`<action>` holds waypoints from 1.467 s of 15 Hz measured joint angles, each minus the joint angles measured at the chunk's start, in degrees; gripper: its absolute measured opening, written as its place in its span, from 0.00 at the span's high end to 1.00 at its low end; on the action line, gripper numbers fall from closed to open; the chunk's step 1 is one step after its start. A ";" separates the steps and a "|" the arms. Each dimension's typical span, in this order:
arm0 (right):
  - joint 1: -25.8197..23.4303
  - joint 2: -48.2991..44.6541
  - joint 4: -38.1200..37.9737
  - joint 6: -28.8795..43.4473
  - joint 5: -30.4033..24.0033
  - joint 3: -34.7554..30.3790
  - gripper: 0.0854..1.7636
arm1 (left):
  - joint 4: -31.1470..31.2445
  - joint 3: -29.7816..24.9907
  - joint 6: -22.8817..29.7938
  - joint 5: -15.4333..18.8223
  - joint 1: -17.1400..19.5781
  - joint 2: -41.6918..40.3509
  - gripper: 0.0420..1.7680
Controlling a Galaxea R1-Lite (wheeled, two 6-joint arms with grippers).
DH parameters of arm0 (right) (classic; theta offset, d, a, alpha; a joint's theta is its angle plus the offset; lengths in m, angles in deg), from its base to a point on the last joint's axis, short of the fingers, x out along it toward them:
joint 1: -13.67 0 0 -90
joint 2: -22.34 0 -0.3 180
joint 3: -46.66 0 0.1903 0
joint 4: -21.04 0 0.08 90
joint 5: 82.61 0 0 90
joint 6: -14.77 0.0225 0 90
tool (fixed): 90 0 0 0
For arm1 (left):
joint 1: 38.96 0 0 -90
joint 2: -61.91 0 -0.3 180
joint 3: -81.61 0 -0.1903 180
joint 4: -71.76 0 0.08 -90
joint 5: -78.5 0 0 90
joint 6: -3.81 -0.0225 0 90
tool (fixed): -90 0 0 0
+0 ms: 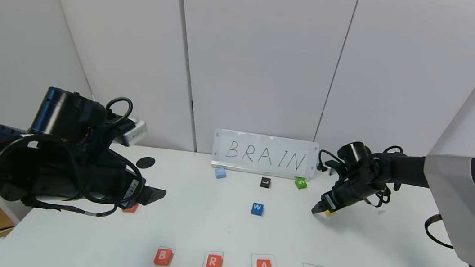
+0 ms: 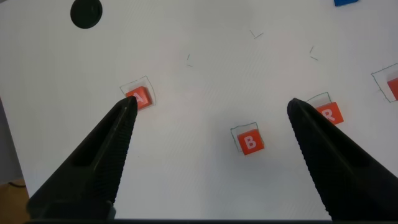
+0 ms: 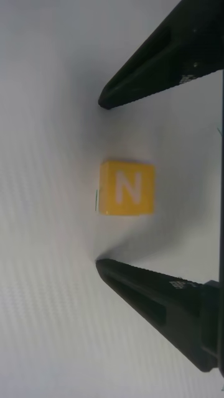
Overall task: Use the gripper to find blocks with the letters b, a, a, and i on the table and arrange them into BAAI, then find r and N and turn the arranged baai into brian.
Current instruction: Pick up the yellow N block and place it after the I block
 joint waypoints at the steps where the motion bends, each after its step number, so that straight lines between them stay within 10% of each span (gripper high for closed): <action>1: 0.05 0.01 0.00 0.00 -0.01 0.00 0.14 | 0.00 0.00 0.00 0.00 -0.05 0.04 0.03; 8: 0.07 -0.24 -0.55 0.04 -0.01 0.00 0.73 | -0.01 0.02 0.04 -0.01 -0.05 0.72 0.03; 22: -0.15 -4.73 -8.25 -1.30 -0.09 -0.30 0.73 | -0.04 0.02 0.01 -0.11 -0.41 1.46 0.03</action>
